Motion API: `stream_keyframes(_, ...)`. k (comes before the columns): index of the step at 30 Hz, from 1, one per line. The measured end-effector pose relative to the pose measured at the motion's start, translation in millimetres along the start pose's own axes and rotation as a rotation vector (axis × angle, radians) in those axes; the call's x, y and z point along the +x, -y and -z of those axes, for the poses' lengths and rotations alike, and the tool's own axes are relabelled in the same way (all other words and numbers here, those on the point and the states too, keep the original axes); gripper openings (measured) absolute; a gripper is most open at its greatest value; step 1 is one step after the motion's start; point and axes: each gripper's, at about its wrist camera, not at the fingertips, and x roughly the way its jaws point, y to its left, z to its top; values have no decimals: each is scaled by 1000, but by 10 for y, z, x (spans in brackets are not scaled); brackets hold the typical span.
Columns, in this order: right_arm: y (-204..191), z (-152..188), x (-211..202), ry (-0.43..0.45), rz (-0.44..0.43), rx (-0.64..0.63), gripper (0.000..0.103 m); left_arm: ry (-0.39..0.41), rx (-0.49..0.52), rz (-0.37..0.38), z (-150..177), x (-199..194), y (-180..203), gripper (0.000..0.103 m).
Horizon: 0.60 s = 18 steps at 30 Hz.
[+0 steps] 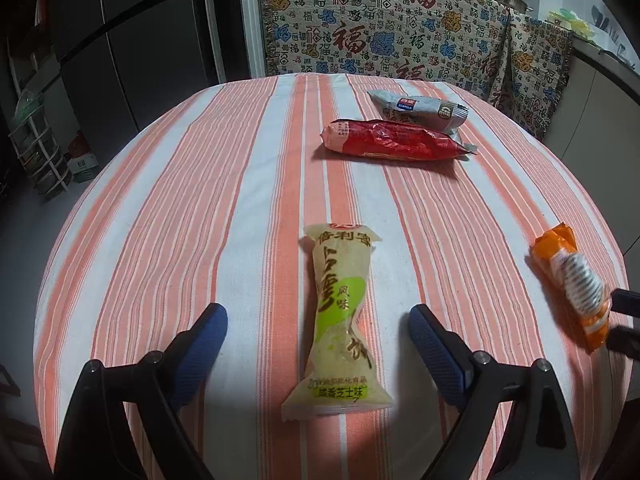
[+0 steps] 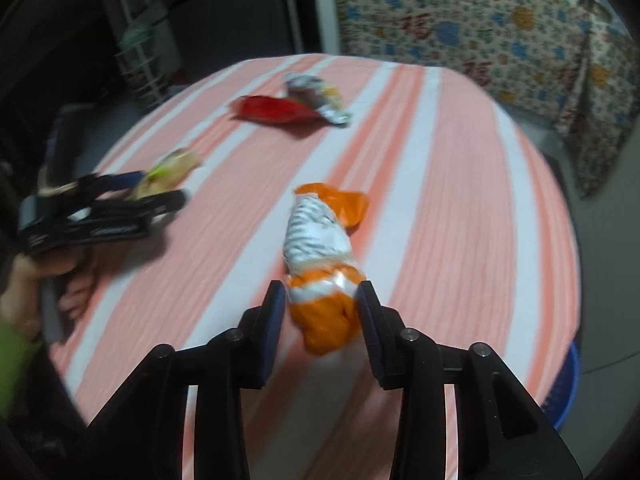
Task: Collect trash
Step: 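Grasp the yellow snack wrapper with the left tool while right tool grasps orange-white wrapper, then carry both wrappers over the blue wastebasket and open both tools to drop them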
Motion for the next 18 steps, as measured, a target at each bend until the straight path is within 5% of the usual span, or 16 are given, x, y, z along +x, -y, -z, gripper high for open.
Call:
stream_keyframes(4, -44, 47, -101, 18, -110, 16, 51, 0, 0, 0, 0, 0, 0, 94)
stream_keyframes(11, 79, -4, -82, 36, -69, 21, 67, 0, -2, 9, -2, -7, -4, 94)
stream_keyframes(14, 186, -68, -72, 46, -78, 43, 79, -2, 47, 80, -1, -39, -3, 94)
stream_keyframes(18, 321, -112, 64, 2, -138, 91, 79, -33, 91, 155, -11, -75, -40, 93)
